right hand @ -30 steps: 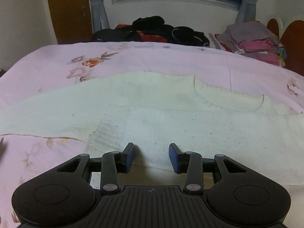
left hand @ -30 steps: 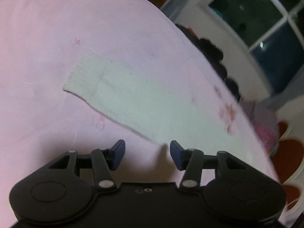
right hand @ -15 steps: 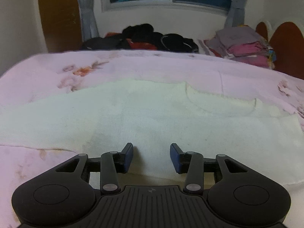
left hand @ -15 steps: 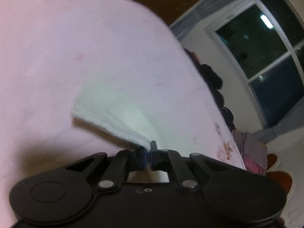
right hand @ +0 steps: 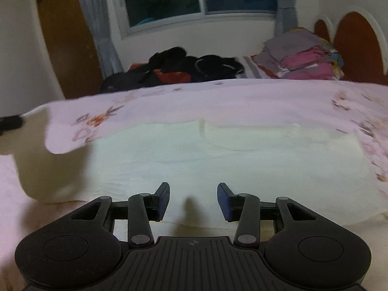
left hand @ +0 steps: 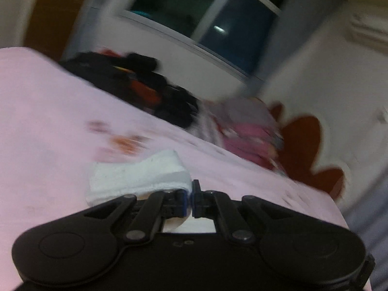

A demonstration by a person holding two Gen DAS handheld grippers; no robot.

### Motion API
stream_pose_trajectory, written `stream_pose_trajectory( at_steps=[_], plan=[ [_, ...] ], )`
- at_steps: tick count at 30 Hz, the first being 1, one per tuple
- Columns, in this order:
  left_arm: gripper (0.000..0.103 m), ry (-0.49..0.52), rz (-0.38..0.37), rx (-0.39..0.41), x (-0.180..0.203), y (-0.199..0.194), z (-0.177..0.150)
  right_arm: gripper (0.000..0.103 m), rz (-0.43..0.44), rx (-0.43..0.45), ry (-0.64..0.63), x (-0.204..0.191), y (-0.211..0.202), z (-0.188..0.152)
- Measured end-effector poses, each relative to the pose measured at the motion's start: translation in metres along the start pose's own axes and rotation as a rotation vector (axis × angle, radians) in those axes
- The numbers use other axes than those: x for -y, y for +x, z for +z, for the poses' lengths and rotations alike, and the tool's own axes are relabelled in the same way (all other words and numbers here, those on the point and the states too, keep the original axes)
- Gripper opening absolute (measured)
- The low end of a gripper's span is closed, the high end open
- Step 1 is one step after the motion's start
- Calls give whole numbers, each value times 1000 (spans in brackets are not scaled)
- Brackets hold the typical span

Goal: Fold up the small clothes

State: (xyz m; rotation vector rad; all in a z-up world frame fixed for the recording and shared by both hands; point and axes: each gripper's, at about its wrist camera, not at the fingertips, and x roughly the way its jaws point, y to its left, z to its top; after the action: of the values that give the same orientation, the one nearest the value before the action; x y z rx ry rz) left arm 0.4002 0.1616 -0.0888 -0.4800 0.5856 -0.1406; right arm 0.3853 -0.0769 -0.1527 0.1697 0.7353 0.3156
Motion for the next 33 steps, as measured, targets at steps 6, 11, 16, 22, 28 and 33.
stream_pose_trajectory(
  at_steps=[6,11,16,22,28,33],
  plan=[
    [4,137,-110,-154,95,65,-57,43,-68,15,74,67,-30,-4],
    [25,219,-81,-308,120,95,-106,44,-77,5,116,103,-48,-7],
    [59,232,-45,-261,119,71,-110,69,-14,5,135,106,-50,-7],
    [61,233,74,-200,88,34,-100,79,70,33,34,68,-43,-2],
    [61,208,227,-206,42,15,-102,72,101,8,-172,15,-28,-15],
    [60,195,280,-215,26,17,-105,46,90,-22,-319,-12,-16,-30]
  ],
)
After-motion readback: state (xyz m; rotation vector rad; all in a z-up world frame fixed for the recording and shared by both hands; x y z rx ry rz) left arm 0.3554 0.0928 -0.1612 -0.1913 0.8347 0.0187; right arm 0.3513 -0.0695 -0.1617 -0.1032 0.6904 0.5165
